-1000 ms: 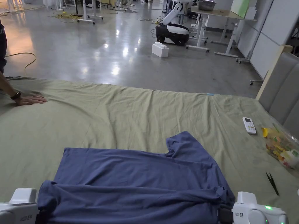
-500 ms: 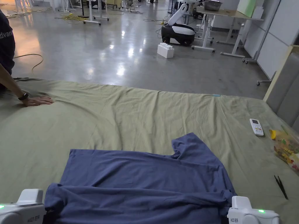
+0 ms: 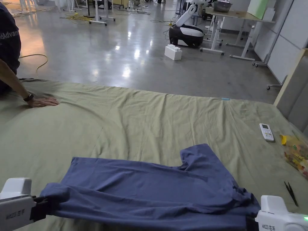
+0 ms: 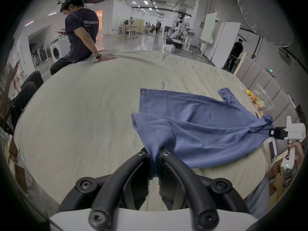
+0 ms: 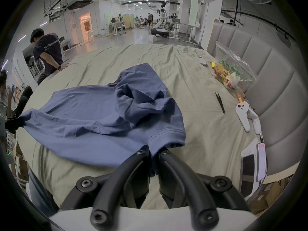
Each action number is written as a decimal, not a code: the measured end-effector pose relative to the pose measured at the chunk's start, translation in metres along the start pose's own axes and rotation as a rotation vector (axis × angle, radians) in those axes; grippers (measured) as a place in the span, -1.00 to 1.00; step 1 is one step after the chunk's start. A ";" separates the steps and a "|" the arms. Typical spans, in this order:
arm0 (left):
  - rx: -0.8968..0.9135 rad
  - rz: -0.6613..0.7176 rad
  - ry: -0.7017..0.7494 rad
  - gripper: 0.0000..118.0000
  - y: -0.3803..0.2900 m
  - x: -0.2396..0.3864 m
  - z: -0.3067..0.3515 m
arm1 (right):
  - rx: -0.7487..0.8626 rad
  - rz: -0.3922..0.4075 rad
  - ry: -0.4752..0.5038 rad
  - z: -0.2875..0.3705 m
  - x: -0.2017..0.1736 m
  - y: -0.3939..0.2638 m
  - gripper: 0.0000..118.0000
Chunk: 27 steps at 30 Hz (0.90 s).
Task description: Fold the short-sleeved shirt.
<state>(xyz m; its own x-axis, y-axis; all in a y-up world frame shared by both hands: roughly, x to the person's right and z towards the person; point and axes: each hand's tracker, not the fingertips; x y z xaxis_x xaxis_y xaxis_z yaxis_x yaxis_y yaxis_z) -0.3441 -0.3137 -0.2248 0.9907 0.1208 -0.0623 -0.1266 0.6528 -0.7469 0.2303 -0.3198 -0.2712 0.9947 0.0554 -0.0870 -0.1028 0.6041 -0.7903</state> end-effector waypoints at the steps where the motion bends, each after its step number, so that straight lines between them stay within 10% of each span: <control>1: 0.006 0.011 -0.014 -0.83 -0.005 -0.003 0.007 | -0.024 0.002 0.009 0.001 0.003 -0.007 -0.85; 23: -0.217 0.015 0.054 -0.83 -0.139 -0.027 -0.016 | -0.148 0.028 -0.067 -0.010 -0.034 -0.144 -0.80; 27: -0.211 -0.001 0.058 -0.73 -0.131 -0.025 -0.010 | -0.134 0.080 -0.140 0.003 -0.036 -0.136 -0.29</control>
<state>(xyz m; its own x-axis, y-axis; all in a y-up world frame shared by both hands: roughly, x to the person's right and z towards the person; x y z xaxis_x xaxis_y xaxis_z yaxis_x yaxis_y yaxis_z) -0.3519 -0.4096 -0.1317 0.9927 0.0732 -0.0954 -0.1189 0.4810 -0.8686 0.2083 -0.4009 -0.1589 0.9738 0.2147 -0.0749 -0.1725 0.4830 -0.8585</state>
